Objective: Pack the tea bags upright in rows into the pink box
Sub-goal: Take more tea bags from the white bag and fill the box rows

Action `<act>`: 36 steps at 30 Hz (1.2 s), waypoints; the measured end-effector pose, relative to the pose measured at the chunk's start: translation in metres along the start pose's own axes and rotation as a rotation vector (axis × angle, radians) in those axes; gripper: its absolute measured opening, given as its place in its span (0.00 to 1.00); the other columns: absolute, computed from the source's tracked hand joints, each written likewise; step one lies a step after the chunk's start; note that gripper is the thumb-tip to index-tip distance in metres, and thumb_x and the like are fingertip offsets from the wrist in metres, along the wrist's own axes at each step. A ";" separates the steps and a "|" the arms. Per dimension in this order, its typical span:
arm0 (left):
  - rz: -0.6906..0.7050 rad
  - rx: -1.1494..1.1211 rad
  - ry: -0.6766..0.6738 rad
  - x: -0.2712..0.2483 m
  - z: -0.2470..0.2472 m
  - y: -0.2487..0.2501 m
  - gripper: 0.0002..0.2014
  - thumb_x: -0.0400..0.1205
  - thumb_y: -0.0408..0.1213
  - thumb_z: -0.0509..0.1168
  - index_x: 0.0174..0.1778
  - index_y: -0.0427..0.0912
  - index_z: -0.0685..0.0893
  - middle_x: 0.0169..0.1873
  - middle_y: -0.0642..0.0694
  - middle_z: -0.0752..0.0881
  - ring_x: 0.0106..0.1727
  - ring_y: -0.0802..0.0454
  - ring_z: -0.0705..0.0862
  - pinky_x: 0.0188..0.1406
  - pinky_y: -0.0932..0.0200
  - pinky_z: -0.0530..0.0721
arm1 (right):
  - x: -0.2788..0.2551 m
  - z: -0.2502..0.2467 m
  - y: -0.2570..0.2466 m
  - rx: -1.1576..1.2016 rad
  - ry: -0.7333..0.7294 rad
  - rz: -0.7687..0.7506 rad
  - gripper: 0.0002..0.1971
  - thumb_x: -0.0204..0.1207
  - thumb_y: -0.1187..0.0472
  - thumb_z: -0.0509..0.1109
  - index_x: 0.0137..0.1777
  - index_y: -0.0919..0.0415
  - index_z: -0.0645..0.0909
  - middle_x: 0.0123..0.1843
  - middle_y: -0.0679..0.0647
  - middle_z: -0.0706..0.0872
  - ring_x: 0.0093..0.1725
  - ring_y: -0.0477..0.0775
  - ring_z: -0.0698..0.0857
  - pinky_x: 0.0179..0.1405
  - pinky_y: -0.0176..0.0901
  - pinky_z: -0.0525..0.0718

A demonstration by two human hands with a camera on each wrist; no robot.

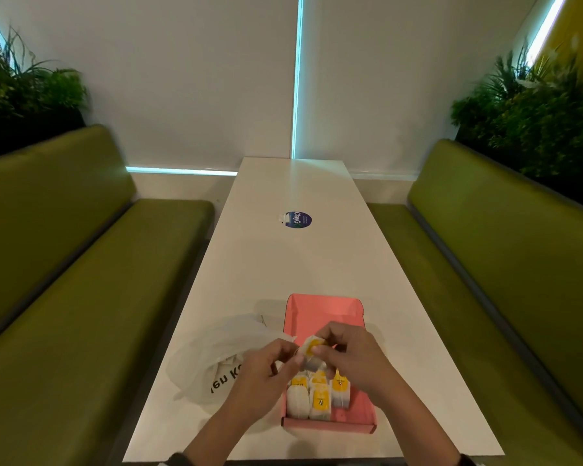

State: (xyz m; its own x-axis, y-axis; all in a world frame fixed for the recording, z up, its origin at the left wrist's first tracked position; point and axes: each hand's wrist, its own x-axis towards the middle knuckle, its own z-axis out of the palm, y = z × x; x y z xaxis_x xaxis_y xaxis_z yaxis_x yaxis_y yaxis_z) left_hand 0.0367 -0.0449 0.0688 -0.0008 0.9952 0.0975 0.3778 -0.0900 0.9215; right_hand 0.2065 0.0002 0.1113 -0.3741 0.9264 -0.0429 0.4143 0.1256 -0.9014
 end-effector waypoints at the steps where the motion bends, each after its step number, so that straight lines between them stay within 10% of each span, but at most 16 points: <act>1: 0.014 0.017 -0.006 0.000 0.001 0.001 0.04 0.82 0.41 0.65 0.43 0.53 0.84 0.36 0.54 0.89 0.23 0.63 0.76 0.25 0.65 0.74 | 0.000 0.000 0.000 0.031 -0.004 0.001 0.03 0.74 0.66 0.72 0.40 0.59 0.82 0.34 0.47 0.84 0.27 0.45 0.81 0.34 0.36 0.80; 16: -0.037 -0.073 0.141 -0.001 -0.001 0.010 0.08 0.68 0.55 0.69 0.37 0.59 0.90 0.33 0.62 0.89 0.23 0.61 0.71 0.27 0.69 0.72 | 0.002 0.000 0.009 -0.127 -0.007 0.002 0.06 0.70 0.62 0.76 0.37 0.61 0.82 0.30 0.49 0.78 0.32 0.45 0.74 0.34 0.38 0.74; 30: -0.074 0.064 0.249 0.002 0.000 0.009 0.13 0.74 0.34 0.74 0.37 0.57 0.80 0.31 0.57 0.87 0.36 0.68 0.83 0.35 0.65 0.81 | 0.001 -0.001 0.005 -0.363 -0.033 -0.050 0.15 0.69 0.57 0.77 0.31 0.44 0.73 0.30 0.42 0.80 0.31 0.42 0.78 0.35 0.37 0.78; 36: -0.012 0.187 0.089 0.000 0.002 0.011 0.14 0.75 0.30 0.68 0.34 0.57 0.80 0.32 0.58 0.84 0.30 0.66 0.78 0.29 0.71 0.71 | 0.001 0.000 0.006 -0.255 0.001 -0.070 0.08 0.67 0.57 0.78 0.37 0.58 0.82 0.35 0.52 0.85 0.33 0.44 0.78 0.35 0.38 0.77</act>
State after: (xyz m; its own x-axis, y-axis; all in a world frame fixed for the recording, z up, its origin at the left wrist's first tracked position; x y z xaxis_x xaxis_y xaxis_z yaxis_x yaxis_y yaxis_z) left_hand 0.0426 -0.0454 0.0779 -0.0853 0.9882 0.1274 0.5428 -0.0611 0.8376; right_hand 0.2086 0.0023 0.1058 -0.4082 0.9127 0.0166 0.5834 0.2749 -0.7643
